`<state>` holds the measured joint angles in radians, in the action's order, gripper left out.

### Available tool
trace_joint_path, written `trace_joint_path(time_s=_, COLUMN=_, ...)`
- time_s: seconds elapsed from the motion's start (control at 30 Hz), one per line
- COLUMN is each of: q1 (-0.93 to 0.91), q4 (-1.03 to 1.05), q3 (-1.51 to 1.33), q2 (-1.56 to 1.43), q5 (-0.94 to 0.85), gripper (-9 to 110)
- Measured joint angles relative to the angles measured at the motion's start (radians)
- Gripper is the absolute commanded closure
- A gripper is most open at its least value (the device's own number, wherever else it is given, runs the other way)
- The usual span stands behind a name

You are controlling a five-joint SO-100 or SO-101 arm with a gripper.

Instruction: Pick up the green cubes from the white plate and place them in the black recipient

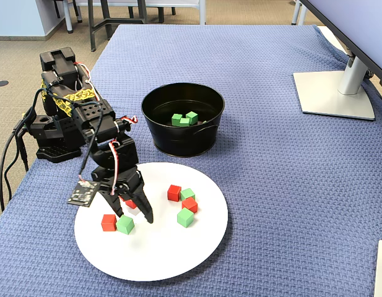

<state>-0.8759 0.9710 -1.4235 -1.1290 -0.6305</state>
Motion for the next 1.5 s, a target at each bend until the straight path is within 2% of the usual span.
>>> trace_joint_path(time_s=0.87, q1=-0.032, q4=0.0, q3=0.034, q2=0.035, q5=-0.021, gripper=82)
trace_joint_path(time_s=1.07, q1=-0.028, q4=0.0, q3=0.037, q2=0.035, q5=-0.021, gripper=88)
trace_joint_path(time_s=1.27, q1=-0.031, q4=0.0, q3=0.055, q2=0.051, q5=-0.021, gripper=101)
trace_joint_path(time_s=1.5, q1=-0.031, q4=0.0, q3=0.055, q2=0.051, q5=-0.021, gripper=101)
